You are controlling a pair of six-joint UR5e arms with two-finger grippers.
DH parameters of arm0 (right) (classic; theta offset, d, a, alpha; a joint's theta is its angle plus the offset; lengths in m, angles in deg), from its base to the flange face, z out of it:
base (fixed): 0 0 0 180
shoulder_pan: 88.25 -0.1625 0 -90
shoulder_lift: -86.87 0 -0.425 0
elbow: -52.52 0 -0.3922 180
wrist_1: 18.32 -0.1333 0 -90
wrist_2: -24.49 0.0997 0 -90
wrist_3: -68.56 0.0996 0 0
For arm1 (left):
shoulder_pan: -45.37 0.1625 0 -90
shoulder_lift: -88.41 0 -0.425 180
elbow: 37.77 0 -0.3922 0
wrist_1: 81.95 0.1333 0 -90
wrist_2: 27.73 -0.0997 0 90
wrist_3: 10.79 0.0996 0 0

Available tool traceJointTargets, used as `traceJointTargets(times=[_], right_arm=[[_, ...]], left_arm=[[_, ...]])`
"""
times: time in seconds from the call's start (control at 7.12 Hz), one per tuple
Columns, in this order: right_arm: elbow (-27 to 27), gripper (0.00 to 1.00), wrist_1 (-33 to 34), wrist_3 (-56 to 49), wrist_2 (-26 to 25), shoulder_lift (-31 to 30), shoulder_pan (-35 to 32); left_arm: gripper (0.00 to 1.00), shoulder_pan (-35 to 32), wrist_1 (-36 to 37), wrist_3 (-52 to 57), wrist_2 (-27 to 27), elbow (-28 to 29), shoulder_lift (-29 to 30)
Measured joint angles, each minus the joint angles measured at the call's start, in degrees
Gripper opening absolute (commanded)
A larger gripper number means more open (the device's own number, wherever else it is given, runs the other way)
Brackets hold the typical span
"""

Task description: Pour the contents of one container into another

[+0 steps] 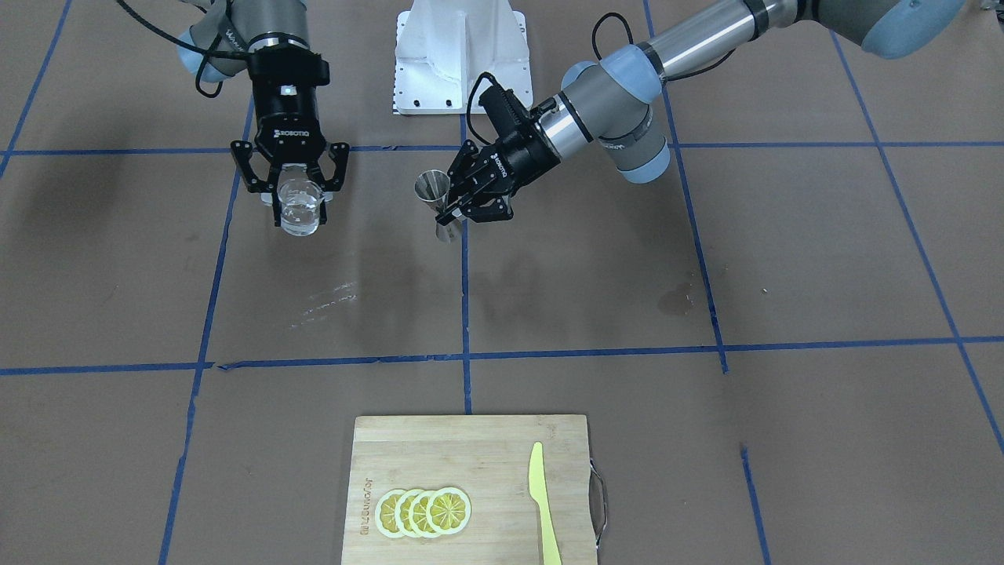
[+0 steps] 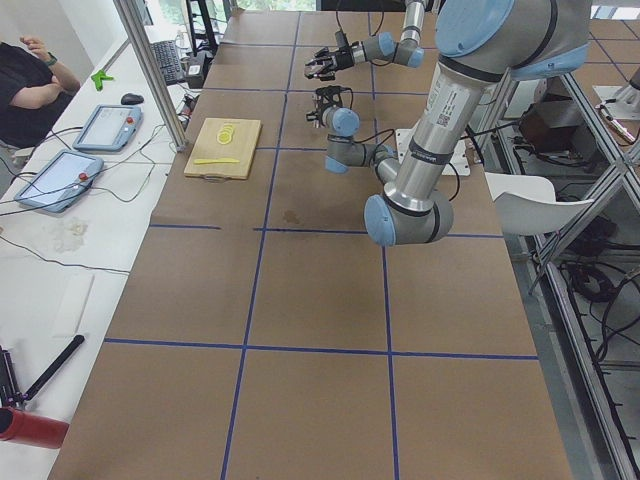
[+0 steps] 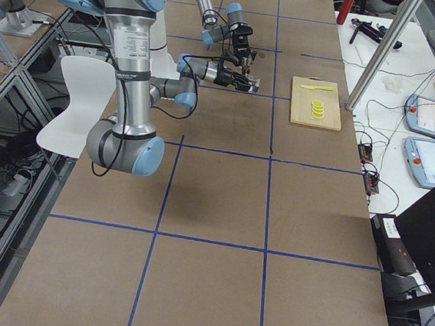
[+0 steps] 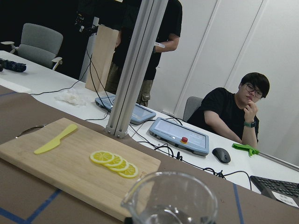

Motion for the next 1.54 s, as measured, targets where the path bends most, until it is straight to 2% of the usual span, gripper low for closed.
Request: traceJointTargets(times=[0.28, 0.56, 0.98, 1.54], right_arm=[[0.04, 0.00, 8.14, -0.31, -0.29, 6.41, 1.27], [0.15, 0.00, 14.88, -0.38, -0.96, 9.52, 2.04], [4.57, 0.00, 28.95, -0.86, -1.61, 10.93, 2.44], [6.07, 0.00, 38.54, -2.35, -5.38, 12.35, 4.53]], left_arm=[[0.00, 0.29, 0.01, -0.08, 0.00, 0.01, 0.00], [0.00, 0.40, -0.05, -0.14, 0.00, 0.02, 0.00], [0.00, 0.43, -0.02, -0.10, 0.00, -0.04, 0.00], [0.00, 0.44, -0.06, -0.09, 0.00, -0.07, 0.00]])
